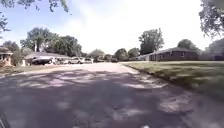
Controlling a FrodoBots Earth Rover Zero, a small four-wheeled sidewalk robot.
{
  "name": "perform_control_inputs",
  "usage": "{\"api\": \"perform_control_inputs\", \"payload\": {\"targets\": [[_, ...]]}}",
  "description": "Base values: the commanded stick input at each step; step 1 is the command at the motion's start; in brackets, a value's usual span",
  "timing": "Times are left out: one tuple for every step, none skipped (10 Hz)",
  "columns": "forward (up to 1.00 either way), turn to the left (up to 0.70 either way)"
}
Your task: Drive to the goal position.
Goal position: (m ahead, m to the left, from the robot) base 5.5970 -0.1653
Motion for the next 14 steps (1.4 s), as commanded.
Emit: {"api": "perform_control_inputs", "payload": {"targets": [[0.66, 0.03], [0.69, 0.03], [0.7, 0.03], [0.7, 0.03], [0.7, 0.03], [0.7, 0.03], [0.7, 0.03], [0.7, 0.03], [0.7, 0.03], [0.7, 0.03], [0.7, 0.03], [0.7, 0.03], [0.7, 0.03], [0.7, 0.03]]}}
